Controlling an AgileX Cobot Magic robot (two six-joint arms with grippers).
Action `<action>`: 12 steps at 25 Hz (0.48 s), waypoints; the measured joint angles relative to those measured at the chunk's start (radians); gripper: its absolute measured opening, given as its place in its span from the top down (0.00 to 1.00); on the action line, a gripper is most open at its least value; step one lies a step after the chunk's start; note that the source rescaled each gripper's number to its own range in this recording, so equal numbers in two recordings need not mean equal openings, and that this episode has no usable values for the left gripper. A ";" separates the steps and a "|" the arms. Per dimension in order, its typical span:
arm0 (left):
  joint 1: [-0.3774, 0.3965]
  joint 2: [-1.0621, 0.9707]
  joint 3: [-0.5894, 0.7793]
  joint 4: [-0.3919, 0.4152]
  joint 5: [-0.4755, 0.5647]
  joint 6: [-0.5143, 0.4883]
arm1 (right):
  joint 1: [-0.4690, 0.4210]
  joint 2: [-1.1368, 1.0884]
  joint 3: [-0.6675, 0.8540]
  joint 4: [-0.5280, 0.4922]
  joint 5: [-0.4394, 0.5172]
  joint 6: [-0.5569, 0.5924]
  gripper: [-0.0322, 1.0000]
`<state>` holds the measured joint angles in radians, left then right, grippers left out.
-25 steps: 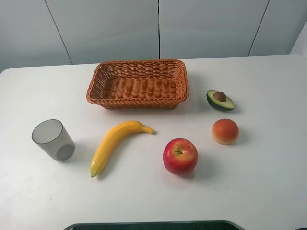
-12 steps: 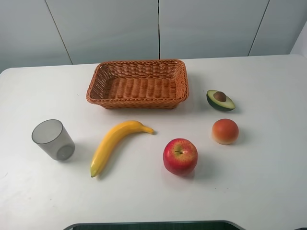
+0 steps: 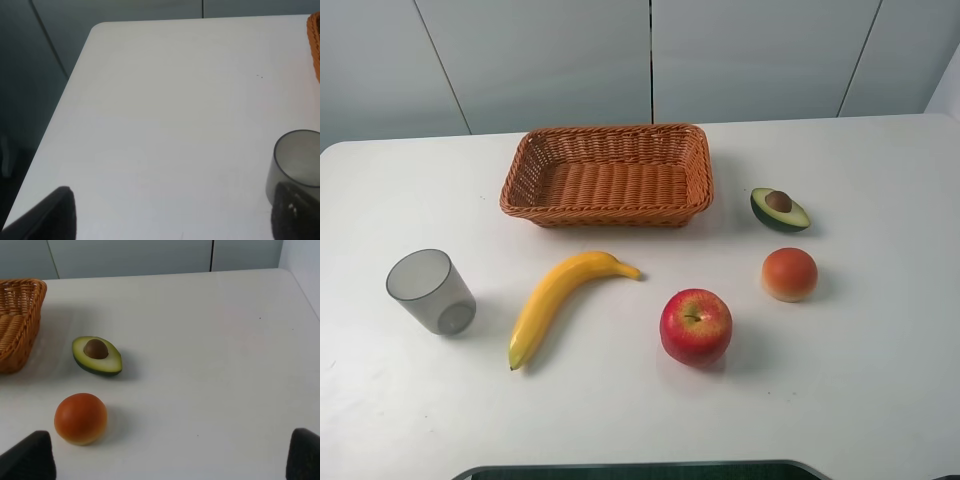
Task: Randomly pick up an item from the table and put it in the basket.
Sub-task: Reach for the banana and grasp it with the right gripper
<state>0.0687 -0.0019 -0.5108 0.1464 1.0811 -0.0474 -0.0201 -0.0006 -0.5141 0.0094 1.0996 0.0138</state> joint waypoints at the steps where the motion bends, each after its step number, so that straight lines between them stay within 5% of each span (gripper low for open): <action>1: 0.000 0.000 0.000 0.000 0.000 0.000 | 0.000 0.000 0.000 0.000 0.000 0.000 0.00; 12: 0.000 0.000 0.000 0.000 0.000 0.000 | 0.000 0.000 0.000 0.000 0.000 0.000 0.00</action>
<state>0.0687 -0.0019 -0.5108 0.1464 1.0811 -0.0474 -0.0201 -0.0006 -0.5141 0.0094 1.0996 0.0138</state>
